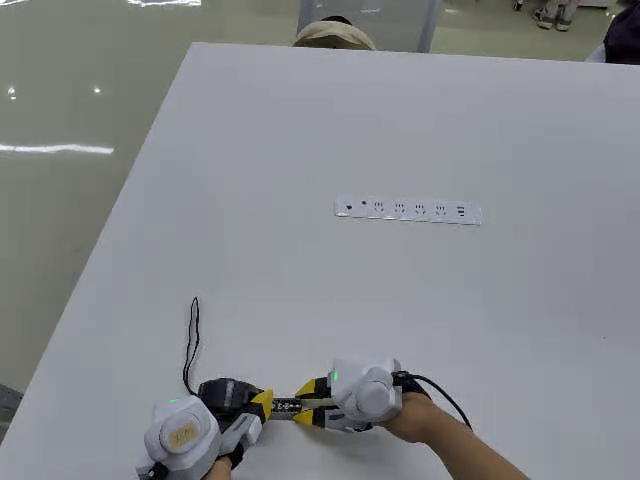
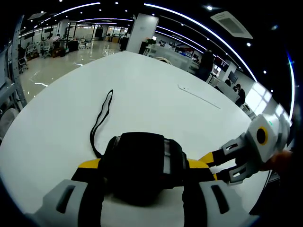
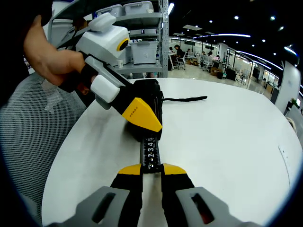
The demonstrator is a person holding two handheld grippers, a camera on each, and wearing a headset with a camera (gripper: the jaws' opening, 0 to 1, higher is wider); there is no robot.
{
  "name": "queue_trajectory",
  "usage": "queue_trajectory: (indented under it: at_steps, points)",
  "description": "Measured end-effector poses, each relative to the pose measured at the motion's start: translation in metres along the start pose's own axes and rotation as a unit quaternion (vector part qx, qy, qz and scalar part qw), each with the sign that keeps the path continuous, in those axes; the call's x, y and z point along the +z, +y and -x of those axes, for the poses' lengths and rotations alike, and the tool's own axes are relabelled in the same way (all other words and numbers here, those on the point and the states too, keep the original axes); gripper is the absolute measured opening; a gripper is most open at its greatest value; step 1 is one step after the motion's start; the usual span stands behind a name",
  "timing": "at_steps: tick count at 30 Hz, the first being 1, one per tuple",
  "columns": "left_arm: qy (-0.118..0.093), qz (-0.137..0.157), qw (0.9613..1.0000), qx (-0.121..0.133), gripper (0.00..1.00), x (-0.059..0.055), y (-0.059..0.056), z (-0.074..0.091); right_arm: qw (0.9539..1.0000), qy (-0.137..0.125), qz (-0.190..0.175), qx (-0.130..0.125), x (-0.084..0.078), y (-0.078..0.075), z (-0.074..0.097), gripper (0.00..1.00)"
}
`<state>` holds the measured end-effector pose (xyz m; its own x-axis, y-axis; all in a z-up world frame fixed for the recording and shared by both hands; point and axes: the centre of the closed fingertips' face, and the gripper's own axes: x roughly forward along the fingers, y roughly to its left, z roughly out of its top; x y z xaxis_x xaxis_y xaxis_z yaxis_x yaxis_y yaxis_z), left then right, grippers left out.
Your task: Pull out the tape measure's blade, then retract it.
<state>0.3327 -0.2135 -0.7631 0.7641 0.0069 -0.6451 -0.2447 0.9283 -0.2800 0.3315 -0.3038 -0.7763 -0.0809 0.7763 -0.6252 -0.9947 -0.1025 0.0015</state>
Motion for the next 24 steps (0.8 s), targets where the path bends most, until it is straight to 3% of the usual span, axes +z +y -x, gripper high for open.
queue_trajectory:
  at_steps: [24]
  points:
    - [0.002,0.006,1.0,-0.004,0.65,0.0,0.001,0.0,1.0,-0.007,-0.003,0.003,0.008,0.002,-0.012,0.13]
